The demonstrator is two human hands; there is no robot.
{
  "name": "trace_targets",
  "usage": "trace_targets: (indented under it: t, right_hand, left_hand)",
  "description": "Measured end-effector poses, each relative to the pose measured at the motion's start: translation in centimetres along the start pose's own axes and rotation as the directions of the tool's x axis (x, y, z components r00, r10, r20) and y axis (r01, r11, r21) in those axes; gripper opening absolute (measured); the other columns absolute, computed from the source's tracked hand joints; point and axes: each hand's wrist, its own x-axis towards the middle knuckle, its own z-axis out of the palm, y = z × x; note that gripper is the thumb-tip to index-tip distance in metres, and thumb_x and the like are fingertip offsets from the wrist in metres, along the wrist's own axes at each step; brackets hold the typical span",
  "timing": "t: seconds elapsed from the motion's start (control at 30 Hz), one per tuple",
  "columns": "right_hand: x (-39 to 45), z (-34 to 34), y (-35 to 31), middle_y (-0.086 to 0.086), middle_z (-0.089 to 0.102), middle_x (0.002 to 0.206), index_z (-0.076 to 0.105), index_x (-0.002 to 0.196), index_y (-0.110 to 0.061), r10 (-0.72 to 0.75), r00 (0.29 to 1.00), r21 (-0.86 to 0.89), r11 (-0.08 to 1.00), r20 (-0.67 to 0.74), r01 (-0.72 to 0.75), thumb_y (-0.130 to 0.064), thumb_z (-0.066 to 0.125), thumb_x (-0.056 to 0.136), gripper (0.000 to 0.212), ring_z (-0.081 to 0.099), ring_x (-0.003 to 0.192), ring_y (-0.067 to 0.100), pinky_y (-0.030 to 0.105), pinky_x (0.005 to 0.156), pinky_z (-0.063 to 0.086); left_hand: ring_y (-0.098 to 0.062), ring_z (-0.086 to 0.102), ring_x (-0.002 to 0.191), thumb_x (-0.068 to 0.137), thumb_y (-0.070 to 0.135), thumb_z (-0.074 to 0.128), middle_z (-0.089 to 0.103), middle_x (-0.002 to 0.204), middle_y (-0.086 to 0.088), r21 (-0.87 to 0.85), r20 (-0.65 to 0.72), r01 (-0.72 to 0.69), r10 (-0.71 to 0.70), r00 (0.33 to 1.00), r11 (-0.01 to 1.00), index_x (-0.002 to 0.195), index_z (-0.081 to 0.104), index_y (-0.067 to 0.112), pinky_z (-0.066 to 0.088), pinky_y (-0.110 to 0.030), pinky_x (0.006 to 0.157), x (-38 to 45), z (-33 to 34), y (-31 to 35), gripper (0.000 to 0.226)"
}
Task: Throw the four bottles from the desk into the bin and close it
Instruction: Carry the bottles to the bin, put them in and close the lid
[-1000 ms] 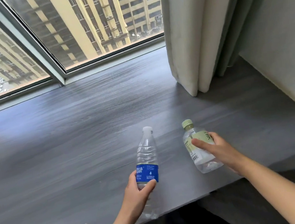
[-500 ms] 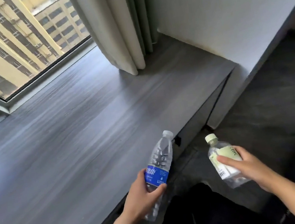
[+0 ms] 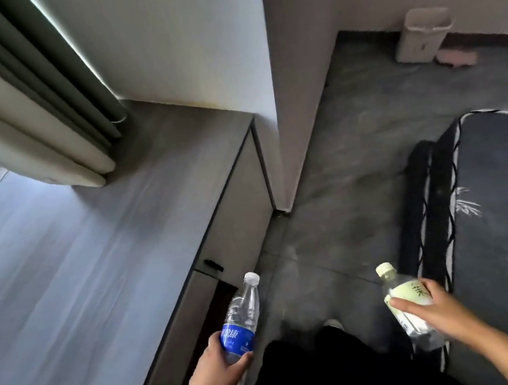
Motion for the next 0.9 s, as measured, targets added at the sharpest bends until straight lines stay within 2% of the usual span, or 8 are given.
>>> trace_targets:
  t: [0.1, 0.2, 0.27, 0.4, 0.53, 0.63, 0.77, 0.9]
  right_hand:
    - [0.3, -1.5, 1.3, 0.013, 0.066, 0.106, 0.05, 0.118, -0.011, 0.029, 0.999, 0.062, 0.998, -0.043, -0.026, -0.033, 0.081, 0.067, 0.064, 0.064, 0.095, 0.031, 0.043, 0.089, 0.051]
    - [0.6, -2.3, 2.4, 0.017, 0.064, 0.107, 0.049, 0.121, -0.006, 0.064, 0.995, 0.105, 0.993, -0.077, -0.056, -0.027, 0.08, 0.07, 0.063, 0.063, 0.095, 0.034, 0.044, 0.087, 0.05]
    - [0.8, -2.7, 2.9, 0.018, 0.063, 0.104, 0.047, 0.121, -0.005, 0.091, 0.992, 0.127, 0.989, -0.088, -0.08, -0.023, 0.079, 0.071, 0.063, 0.062, 0.091, 0.034, 0.042, 0.079, 0.05]
    - [0.5, -3.0, 3.9, 0.008, 0.062, 0.085, 0.049, 0.114, -0.009, 0.167, 0.976, 0.166, 0.976, -0.14, -0.143, -0.022, 0.079, 0.072, 0.054, 0.061, 0.07, 0.023, 0.028, 0.05, 0.046]
    - [-0.2, -3.4, 4.8, -0.004, 0.057, 0.075, 0.051, 0.107, -0.01, 0.222, 0.95, 0.137, 0.971, -0.221, -0.195, -0.035, 0.079, 0.069, 0.053, 0.058, 0.062, 0.013, 0.024, 0.044, 0.041]
    - [-0.6, -3.7, 5.7, 0.002, 0.06, 0.085, 0.05, 0.114, -0.007, 0.281, 0.935, 0.136, 0.957, -0.215, -0.257, -0.04, 0.077, 0.069, 0.063, 0.059, 0.071, 0.021, 0.028, 0.057, 0.045]
    - [-1.2, -5.3, 6.9, 0.019, 0.051, 0.133, 0.045, 0.132, -0.003, 0.373, 0.913, 0.146, 0.925, -0.167, -0.351, -0.039, 0.075, 0.072, 0.076, 0.05, 0.118, 0.034, 0.039, 0.096, 0.039]
    - [-0.2, -7.7, 7.6, 0.019, 0.05, 0.139, 0.055, 0.128, -0.005, 0.344, 0.921, 0.168, 0.934, -0.185, -0.315, -0.026, 0.079, 0.07, 0.067, 0.042, 0.132, 0.032, 0.039, 0.112, 0.027]
  left_hand:
    - [-0.018, 0.061, 0.092, 0.071, 0.049, 0.066, 0.063, 0.099, 0.003, 0.0, 0.027, 0.043, -0.043, 0.999, 0.999, 0.121, 0.043, 0.017, 0.048, -0.03, 0.079, 0.6, 0.7, 0.4, 0.063]
    - [-0.017, 0.06, 0.093, 0.069, 0.049, 0.068, 0.061, 0.098, 0.004, 0.017, 0.068, 0.066, -0.067, 0.995, 0.998, 0.12, 0.044, 0.017, 0.044, -0.027, 0.074, 1.4, 0.7, 0.5, 0.066]
    - [-0.019, 0.06, 0.098, 0.068, 0.049, 0.069, 0.06, 0.099, 0.003, 0.033, 0.095, 0.074, -0.077, 0.992, 0.997, 0.121, 0.043, 0.016, 0.041, -0.027, 0.073, 2.5, 0.3, 0.8, 0.068]
    - [-0.024, 0.061, 0.104, 0.067, 0.049, 0.069, 0.064, 0.112, -0.006, 0.094, 0.146, 0.071, -0.084, 0.986, 0.993, 0.123, 0.042, 0.014, 0.042, -0.028, 0.077, 5.5, -1.0, 2.3, 0.071]
    - [-0.025, 0.062, 0.101, 0.062, 0.053, 0.067, 0.066, 0.11, -0.007, 0.141, 0.173, 0.022, -0.046, 0.984, 0.99, 0.118, 0.045, 0.016, 0.045, -0.03, 0.079, 8.2, -2.2, 5.4, 0.071]
    - [-0.025, 0.062, 0.101, 0.063, 0.052, 0.065, 0.065, 0.113, -0.007, 0.219, 0.218, -0.065, 0.016, 0.976, 0.974, 0.121, 0.044, 0.016, 0.047, -0.031, 0.082, 10.3, -2.6, 8.6, 0.071]
    - [-0.027, 0.063, 0.099, 0.069, 0.049, 0.065, 0.065, 0.114, -0.009, 0.228, 0.229, -0.137, 0.084, 0.97, 0.964, 0.124, 0.042, 0.014, 0.05, -0.035, 0.085, 12.6, -2.3, 13.9, 0.07]
    - [-0.029, 0.061, 0.104, 0.071, 0.049, 0.065, 0.063, 0.118, -0.01, 0.281, 0.239, -0.197, 0.13, 0.962, 0.939, 0.126, 0.039, 0.014, 0.049, -0.036, 0.087, 14.5, -1.5, 18.9, 0.07]
